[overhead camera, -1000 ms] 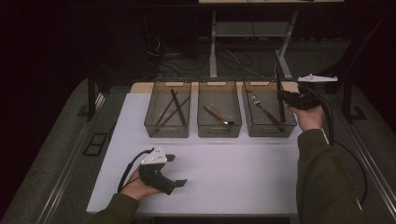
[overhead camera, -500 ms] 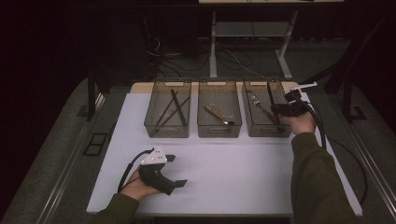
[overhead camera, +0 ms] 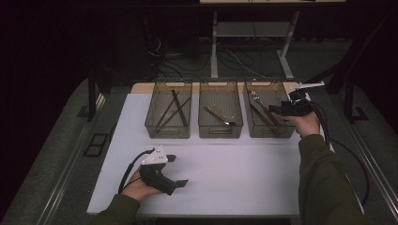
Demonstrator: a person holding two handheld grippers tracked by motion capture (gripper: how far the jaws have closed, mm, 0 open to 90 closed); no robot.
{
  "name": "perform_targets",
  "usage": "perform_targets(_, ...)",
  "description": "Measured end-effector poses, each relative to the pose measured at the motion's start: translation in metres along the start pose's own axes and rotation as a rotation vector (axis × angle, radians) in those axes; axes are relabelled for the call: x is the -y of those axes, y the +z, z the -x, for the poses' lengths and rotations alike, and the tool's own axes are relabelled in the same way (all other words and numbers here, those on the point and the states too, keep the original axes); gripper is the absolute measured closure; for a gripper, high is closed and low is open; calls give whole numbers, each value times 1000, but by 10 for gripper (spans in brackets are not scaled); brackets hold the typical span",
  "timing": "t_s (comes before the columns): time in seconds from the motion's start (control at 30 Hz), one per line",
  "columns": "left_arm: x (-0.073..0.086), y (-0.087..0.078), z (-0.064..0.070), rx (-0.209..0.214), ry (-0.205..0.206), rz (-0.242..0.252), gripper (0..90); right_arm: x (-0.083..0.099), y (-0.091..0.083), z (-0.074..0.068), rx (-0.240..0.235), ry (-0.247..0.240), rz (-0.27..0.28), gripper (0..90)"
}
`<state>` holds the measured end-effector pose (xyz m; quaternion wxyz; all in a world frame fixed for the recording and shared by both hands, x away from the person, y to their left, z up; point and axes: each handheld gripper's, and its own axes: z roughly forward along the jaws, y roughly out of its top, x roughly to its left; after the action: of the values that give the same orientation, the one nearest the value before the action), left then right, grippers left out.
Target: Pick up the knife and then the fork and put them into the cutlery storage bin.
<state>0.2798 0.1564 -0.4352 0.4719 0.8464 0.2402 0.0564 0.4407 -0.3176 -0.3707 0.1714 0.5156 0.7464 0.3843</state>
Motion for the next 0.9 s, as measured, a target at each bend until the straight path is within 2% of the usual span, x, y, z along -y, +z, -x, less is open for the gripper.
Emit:
perform_targets(0.07,0,0,0,-2,1,1,0,1,-3,-2,-15,-15,13,290)
perform_targets(0.17,0,0,-1,-5,3,0,0,4,-7,-8,-6,-40,32,249)
perform_targets(0.3,0,-1,-2,-13,5,4,0,12,-15,-14,-57,-49,72,189)
perform_targets(0.47,0,-2,-4,-19,-1,9,0,25,-24,-26,-84,-77,109,143)
perform_targets(0.67,2,-7,-9,-28,1,4,0,42,-34,-40,-94,-108,138,142)
perform_targets(0.9,2,-7,-8,-29,2,-3,0,65,-49,-53,-134,-146,169,142)
